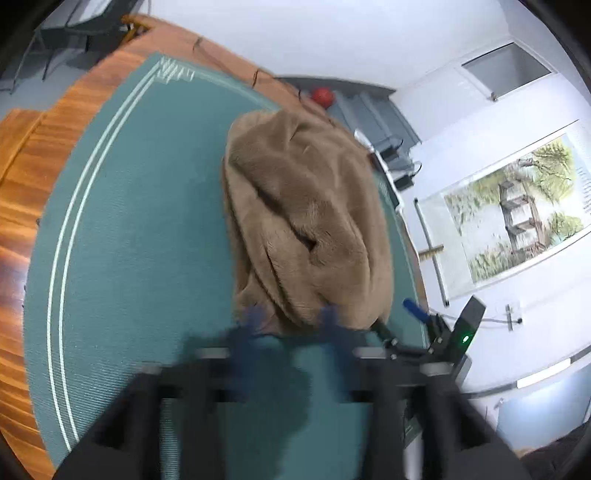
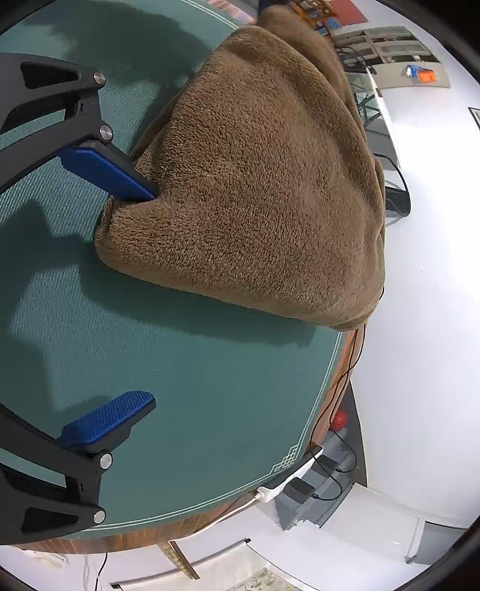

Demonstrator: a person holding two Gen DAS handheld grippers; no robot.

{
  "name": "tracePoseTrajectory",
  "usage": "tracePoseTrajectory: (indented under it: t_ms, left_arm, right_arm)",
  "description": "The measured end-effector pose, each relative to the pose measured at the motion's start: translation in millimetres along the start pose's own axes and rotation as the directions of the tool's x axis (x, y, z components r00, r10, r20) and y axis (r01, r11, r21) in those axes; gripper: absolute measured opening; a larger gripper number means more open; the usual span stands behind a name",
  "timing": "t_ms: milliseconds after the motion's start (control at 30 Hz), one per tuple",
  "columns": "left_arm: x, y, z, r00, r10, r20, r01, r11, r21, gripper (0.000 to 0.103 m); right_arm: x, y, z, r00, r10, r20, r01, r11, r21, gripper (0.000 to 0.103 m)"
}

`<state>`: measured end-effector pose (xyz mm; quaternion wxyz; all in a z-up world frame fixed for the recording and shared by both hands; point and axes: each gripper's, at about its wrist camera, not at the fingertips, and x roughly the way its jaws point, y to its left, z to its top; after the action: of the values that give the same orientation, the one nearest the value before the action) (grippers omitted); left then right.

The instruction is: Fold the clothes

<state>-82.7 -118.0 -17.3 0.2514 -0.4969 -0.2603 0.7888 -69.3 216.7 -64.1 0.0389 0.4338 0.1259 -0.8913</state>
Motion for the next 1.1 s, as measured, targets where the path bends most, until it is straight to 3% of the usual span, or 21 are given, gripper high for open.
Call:
tracePoseTrajectory:
  t_ms: [167, 467, 500, 567, 667, 833, 1000, 1100]
  left_arm:
    - [5, -21, 5, 0.999, -0.033, 0.014, 0.033, 0.999, 0.034, 0.083]
    - [36, -29, 8, 0.995, 0.09, -0.043, -0.085, 0.991, 0.102, 0.082]
    - [41, -29, 9, 0.992, 0.111, -0.053, -0.105, 0.989, 0.103, 0.079]
    - [51, -22, 11, 0.989, 0.124, -0.079, -0.118, 0.99, 0.08, 0.046]
    - [54, -6, 12, 0.992, 0.081, -0.099, -0.082, 0.997, -0.006, 0.029]
    - [42, 2, 12, 0.996, -0.012, -0.089, 0.007, 0.998, -0.057, 0.028]
    - [33, 13, 16, 0.997, -0.029, -0.067, 0.022, 0.995, -0.097, 0.024]
    - [28, 28, 14, 0.997, -0.046, -0.063, 0.037, 0.991, -0.132, 0.023]
  right_arm:
    - [1, -3, -1, 1.0, 0.011, -0.008, -0.011, 1.0, 0.009, 0.101]
    - [-2, 2, -3, 1.0, 0.002, -0.011, -0.002, 1.0, 0.005, 0.101]
    - [-2, 2, -4, 1.0, 0.002, -0.012, -0.002, 1.0, 0.005, 0.101]
    - [-4, 2, -4, 1.0, -0.005, -0.01, 0.005, 1.0, 0.0, 0.101]
    - [-20, 5, -1, 0.999, -0.02, 0.04, 0.02, 1.0, 0.003, 0.101]
    - [-52, 13, 25, 0.982, 0.003, 0.188, -0.005, 1.0, 0.008, 0.101]
    - [-20, 24, 41, 0.989, -0.085, 0.125, 0.093, 0.994, -0.059, 0.101]
    - [-9, -8, 25, 0.993, -0.099, 0.067, 0.094, 0.994, 0.061, 0.101]
